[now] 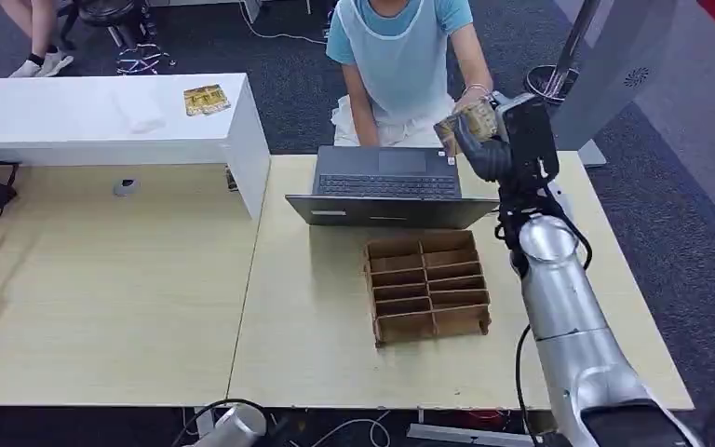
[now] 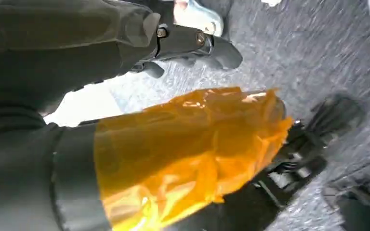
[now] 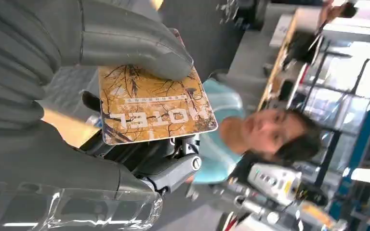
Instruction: Pass the card to the sensor for recognition and then transmit it.
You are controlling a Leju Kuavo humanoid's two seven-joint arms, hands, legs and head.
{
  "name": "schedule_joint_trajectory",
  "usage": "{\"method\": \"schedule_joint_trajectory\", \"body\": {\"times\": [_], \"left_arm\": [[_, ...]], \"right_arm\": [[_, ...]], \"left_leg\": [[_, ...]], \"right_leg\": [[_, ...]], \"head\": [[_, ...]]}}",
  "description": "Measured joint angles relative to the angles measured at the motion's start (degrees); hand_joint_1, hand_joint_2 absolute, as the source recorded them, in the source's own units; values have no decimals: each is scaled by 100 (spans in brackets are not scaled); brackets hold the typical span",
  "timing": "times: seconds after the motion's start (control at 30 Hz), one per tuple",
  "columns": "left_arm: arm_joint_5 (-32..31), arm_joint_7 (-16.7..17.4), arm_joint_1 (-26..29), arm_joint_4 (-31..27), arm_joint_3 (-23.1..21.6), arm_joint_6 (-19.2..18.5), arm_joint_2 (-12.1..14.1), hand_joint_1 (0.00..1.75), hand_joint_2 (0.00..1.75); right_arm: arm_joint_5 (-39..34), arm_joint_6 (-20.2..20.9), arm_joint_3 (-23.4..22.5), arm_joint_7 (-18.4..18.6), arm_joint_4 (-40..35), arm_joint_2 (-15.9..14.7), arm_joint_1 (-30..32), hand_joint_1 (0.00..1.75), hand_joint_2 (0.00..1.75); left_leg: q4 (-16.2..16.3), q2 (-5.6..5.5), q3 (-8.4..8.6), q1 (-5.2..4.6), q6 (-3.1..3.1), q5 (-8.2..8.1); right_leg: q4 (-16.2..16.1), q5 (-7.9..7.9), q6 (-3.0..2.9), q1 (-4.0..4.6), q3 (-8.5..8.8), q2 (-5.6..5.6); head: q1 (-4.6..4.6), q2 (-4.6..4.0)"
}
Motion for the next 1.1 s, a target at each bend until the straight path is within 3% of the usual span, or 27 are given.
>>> {"method": "schedule_joint_trajectory", "body": {"times": [0.2,0.43,0.5,0.6,0.67,0.9,1.1], "left_arm": [[-68,-372,-56,24,0,-513,267,0,0],[11,-472,-70,35,0,-301,391,0,0],[373,-411,-64,57,37,21,406,0,0],[1643,-405,55,59,715,1064,297,0,0],[2028,-563,110,59,1201,1358,256,0,0],[2359,-737,179,59,2027,1494,240,0,0],[2992,-1305,406,59,2717,1397,363,0,0]], "right_arm": [[-317,4,496,214,315,400,-561,168,175],[-413,-129,706,256,553,500,-787,166,175],[-411,-182,730,258,629,498,-818,169,175],[-398,-260,736,256,640,445,-816,168,175],[-395,-267,734,256,640,358,-813,168,175],[-387,-265,734,256,636,236,-799,168,175],[-470,-234,736,249,426,43,-688,164,175]], "left_leg": [[-2,-21,-24,27,-33,30],[-2,-18,-34,33,-37,54],[-1,-14,-35,33,-38,54],[0,-7,-36,33,-38,54],[1,-8,-39,33,-38,54],[1,0,-45,33,-34,48],[0,4,-47,33,-31,44]], "right_leg": [[3,22,-34,19,-16,-21],[3,51,-43,25,-25,-21],[2,56,-41,24,-29,-15],[1,57,-39,24,-34,-6],[1,57,-39,24,-36,-7],[1,55,-37,24,-46,5],[0,54,-36,24,-50,10]], "head": [[0,0],[2,0],[2,0],[0,0],[2,0],[2,0],[2,0]]}}
